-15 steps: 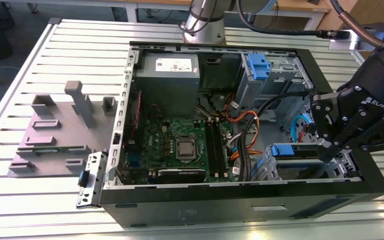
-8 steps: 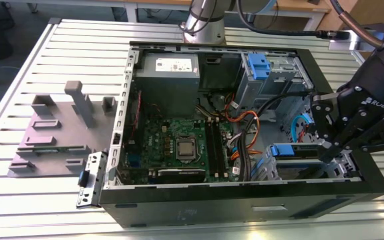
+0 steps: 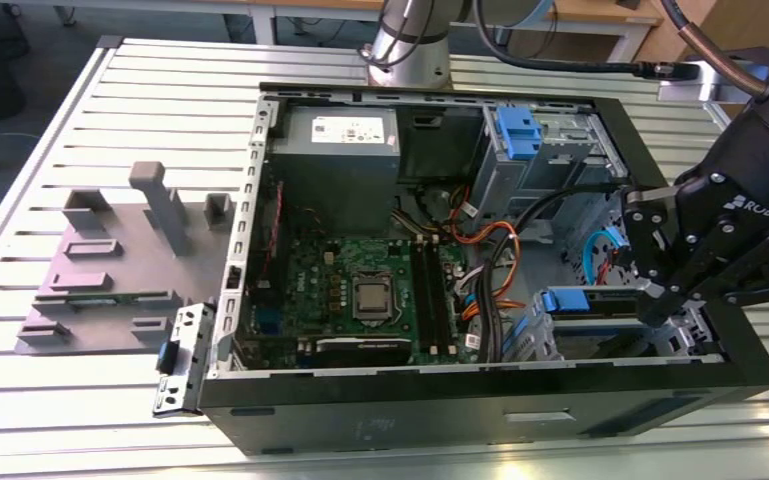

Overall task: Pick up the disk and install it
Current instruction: 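Insert the first disk wire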

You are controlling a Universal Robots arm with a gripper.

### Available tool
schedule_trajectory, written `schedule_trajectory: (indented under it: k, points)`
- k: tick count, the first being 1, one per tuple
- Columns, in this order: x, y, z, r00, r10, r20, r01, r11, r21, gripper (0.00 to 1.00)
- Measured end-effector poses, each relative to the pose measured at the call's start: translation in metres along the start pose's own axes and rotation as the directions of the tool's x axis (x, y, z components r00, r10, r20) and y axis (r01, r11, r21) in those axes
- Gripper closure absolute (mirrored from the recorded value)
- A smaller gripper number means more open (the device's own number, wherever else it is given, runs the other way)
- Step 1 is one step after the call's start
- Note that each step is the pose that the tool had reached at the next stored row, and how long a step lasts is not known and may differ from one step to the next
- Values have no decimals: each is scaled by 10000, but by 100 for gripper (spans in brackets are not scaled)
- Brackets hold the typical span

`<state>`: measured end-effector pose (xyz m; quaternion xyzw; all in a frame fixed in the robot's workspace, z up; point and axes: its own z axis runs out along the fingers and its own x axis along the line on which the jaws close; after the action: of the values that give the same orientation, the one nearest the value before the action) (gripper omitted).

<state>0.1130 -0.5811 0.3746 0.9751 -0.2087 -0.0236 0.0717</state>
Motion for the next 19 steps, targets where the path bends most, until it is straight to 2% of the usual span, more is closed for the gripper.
schedule_trajectory:
  k: [19]
  points:
    - [0, 0, 3, 10000, -43, -51, 42, 9999, -99, 89]
